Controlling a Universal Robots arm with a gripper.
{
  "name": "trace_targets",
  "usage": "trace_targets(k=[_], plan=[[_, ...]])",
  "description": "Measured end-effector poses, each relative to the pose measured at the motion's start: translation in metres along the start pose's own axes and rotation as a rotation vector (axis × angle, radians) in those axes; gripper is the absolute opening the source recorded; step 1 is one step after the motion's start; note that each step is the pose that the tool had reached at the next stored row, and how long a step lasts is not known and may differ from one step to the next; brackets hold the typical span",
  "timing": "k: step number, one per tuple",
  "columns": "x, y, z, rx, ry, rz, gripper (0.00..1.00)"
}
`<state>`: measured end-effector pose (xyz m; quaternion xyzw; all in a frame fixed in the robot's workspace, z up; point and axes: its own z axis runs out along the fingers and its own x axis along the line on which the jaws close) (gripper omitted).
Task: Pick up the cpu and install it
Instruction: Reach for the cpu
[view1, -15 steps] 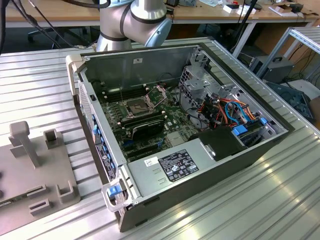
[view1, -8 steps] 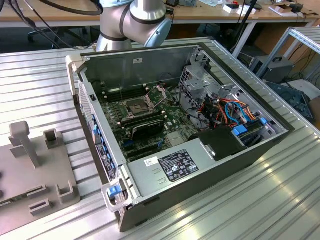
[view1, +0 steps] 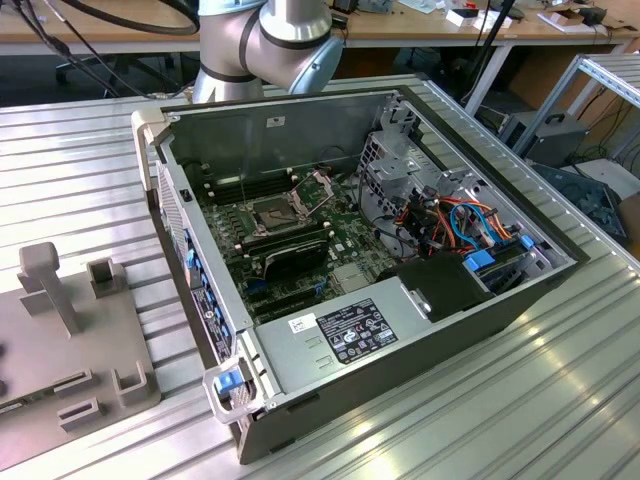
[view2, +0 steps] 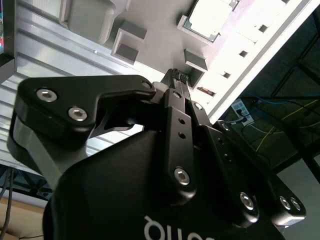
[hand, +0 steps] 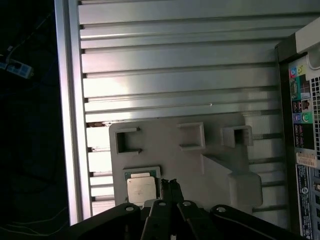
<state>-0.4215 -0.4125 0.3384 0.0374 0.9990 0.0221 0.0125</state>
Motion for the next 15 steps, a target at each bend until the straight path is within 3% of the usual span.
trace_targets(k=[8, 15], plan=[[0.0002, -0.0001, 0.0011, 0.0000, 0.0000, 0.000, 0.11], [0.0007, -0.0004, 0.0073, 0.0000, 0.0000, 0.000, 0.11]])
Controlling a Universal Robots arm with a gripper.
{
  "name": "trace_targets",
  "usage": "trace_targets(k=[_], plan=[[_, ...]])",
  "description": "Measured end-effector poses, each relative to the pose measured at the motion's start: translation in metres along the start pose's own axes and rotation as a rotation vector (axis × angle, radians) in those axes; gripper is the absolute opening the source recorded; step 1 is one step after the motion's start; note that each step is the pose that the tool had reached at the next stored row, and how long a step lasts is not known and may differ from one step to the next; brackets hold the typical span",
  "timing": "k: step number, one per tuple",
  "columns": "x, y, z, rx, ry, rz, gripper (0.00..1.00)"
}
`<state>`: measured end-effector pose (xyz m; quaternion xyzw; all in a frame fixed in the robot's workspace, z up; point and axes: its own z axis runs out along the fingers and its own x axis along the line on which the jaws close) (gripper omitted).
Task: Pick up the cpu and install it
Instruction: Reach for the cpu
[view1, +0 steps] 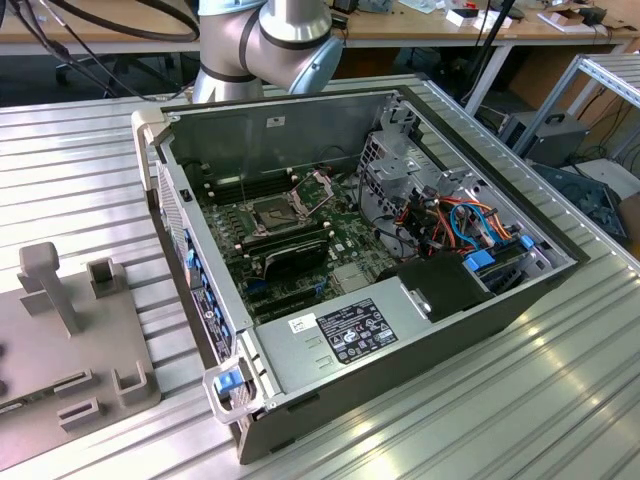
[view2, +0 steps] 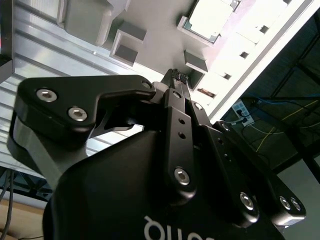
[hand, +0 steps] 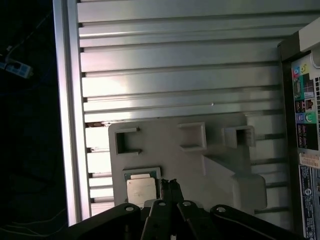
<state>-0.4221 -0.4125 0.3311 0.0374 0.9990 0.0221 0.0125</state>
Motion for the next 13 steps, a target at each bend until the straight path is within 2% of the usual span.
trace_targets(k=[1, 2, 4, 13], plan=[[0.0007, -0.0002, 0.0039, 0.0001, 0.0002, 0.000, 0.11], [0.0008, -0.0002, 0.0042, 0.0000, 0.0001, 0.000, 0.11], [0.0057, -0.0090, 0.0063, 0.0000, 0.0000, 0.000, 0.11], [0.0130, -0.0194, 0.0198, 0.0000, 0.0002, 0.000, 0.11]])
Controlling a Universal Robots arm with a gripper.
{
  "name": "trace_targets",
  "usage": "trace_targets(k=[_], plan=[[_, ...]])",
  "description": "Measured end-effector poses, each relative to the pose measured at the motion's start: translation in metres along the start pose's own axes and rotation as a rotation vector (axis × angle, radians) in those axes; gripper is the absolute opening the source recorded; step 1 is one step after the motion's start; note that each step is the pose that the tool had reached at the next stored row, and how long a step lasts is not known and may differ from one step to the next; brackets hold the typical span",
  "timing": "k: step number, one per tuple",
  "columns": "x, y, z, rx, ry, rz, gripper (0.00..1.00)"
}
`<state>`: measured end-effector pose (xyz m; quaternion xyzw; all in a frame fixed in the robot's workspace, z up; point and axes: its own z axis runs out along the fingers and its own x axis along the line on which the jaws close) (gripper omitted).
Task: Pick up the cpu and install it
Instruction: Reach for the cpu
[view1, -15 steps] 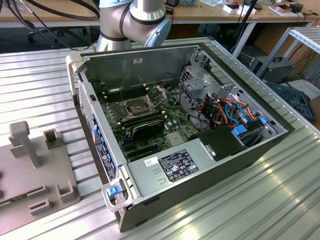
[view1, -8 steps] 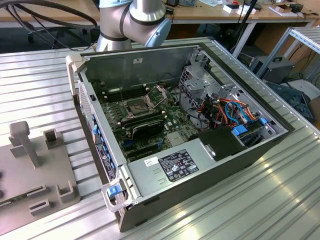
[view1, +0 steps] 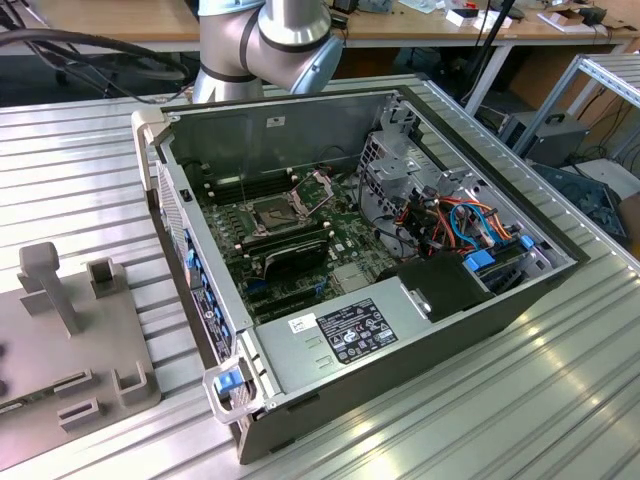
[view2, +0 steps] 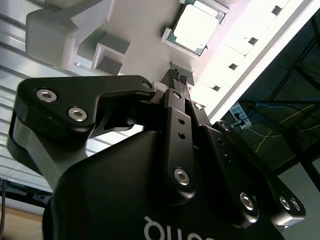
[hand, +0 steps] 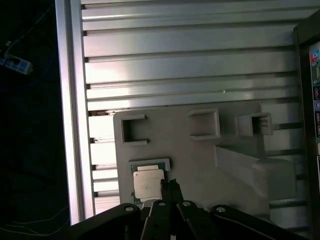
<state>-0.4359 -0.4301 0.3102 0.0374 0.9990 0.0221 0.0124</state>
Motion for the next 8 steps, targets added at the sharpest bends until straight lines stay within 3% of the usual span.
trace_targets(k=[8], plan=[[0.0030, -0.0029, 0.0053, 0.0009, 0.0013, 0.000, 0.11]])
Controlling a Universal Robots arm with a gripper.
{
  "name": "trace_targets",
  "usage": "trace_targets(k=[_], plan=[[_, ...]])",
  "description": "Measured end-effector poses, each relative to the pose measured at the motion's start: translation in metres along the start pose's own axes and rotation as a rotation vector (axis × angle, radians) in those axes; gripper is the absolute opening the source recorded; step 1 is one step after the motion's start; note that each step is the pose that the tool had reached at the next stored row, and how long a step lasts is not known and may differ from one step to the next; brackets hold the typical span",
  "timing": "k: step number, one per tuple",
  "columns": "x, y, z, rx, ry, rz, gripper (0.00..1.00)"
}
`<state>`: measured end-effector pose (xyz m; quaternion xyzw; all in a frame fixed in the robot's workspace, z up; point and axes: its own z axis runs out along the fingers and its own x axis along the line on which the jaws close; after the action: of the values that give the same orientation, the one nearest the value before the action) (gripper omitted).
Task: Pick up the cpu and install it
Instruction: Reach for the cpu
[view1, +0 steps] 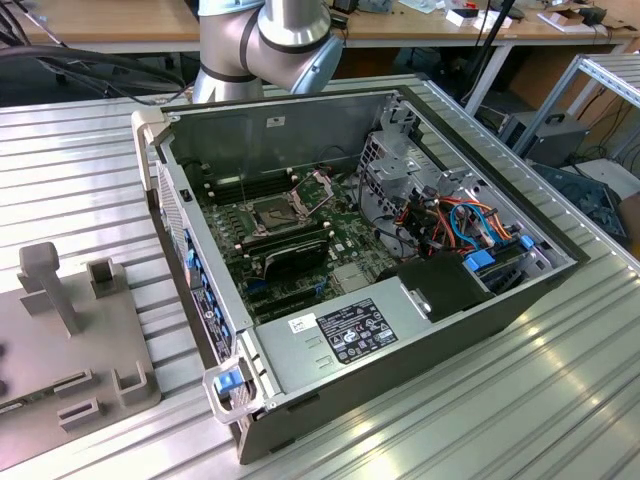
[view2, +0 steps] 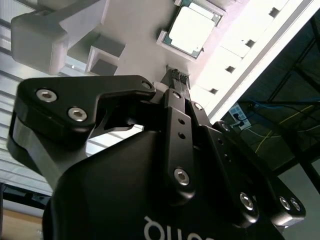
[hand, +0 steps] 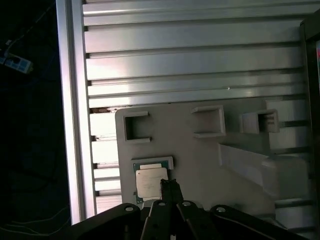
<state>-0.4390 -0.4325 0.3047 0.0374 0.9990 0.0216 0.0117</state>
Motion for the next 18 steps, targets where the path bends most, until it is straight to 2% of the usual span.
trace_targets(k=[2, 3, 4, 5, 6, 9, 10, 11, 12, 18], plan=[[0.0000, 0.0000, 0.0001, 0.0004, -0.0001, 0.000, 0.11], [-0.0001, 0.0000, 0.0008, 0.0018, 0.0139, 0.000, 0.11], [0.0000, 0.0000, 0.0014, 0.0046, 0.0359, 0.001, 0.11], [0.0001, -0.0001, 0.0020, 0.0070, 0.0500, 0.002, 0.11], [0.0001, -0.0001, 0.0021, 0.0098, 0.0530, 0.002, 0.11], [0.0000, -0.0001, 0.0021, 0.0122, 0.0529, 0.002, 0.11], [0.0001, 0.0000, 0.0021, 0.0177, 0.0525, 0.002, 0.11], [0.0001, 0.0000, 0.0020, 0.0281, 0.0526, 0.002, 0.11], [0.0000, -0.0001, 0.0023, 0.0333, 0.0523, 0.002, 0.11], [0.0000, 0.0000, 0.0029, 0.0343, 0.0523, 0.002, 0.11]])
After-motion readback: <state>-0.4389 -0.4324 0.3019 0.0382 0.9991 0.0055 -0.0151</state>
